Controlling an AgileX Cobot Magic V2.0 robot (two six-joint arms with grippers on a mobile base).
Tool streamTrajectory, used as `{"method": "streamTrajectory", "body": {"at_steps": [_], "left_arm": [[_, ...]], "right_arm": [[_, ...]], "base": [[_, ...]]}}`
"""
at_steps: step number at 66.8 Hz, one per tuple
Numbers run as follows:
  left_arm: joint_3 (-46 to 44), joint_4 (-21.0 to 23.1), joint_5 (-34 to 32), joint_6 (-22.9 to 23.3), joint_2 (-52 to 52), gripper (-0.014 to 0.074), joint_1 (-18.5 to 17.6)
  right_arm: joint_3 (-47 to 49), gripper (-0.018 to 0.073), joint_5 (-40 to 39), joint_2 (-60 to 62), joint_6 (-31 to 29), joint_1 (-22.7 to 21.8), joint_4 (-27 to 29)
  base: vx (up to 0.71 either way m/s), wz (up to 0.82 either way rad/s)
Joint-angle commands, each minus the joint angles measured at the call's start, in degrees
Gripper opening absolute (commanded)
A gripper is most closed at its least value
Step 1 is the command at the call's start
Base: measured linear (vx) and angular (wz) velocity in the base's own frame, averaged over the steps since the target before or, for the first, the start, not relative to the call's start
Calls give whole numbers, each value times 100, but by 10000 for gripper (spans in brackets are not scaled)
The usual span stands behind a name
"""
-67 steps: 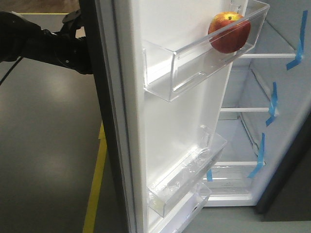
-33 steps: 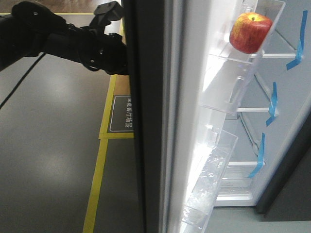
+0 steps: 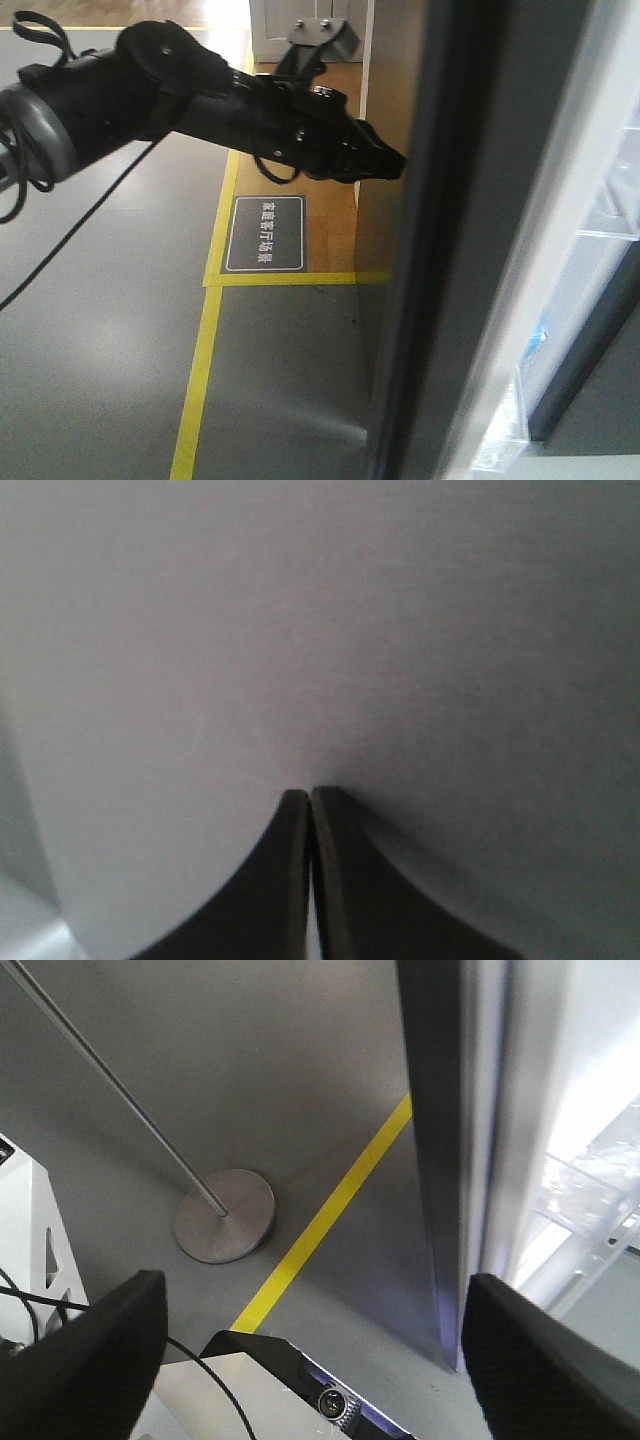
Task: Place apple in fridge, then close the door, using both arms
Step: 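Push the refrigerator door shut with the left gripper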
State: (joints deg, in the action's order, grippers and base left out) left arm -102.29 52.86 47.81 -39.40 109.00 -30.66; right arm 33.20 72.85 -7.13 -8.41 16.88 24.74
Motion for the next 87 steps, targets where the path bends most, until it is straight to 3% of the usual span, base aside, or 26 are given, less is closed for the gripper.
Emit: {"method": "streamTrajectory", "body": {"at_steps": [1,19,37,42,53,68,74,87], "left_arm": [[-186,399,-277,-49,-348,-6,-390],[-186,399,-723,-145,-348,-6,-1020],[-186,148,-301,-107,-354,-6,-1117],[-186,-311,-198,180,-394,-6,-1117],[-159,-2048,-155,1339,-691,-6,-1117],[-82,-3995,-206,2487,-1252,-6,-1117],[320,-4459,-392,2846,-1563,-6,-1117],[1844,-4752,-1296,3040,-2415,-6,-1098]], "right_arm": [[120,574,69,-94,-52,-33,109],[120,574,69,-94,-52,-33,109],[120,574,69,-94,-52,-33,109],[120,574,69,-94,-52,-33,109],[120,574,69,-94,-52,-33,109],[120,574,69,-94,-52,-33,109],[120,574,69,-94,-52,-33,109],[120,574,69,-94,-52,-33,109]], "base": [[0,0],[0,0],[0,0],[0,0],[0,0],[0,0],[0,0],[0,0]]}}
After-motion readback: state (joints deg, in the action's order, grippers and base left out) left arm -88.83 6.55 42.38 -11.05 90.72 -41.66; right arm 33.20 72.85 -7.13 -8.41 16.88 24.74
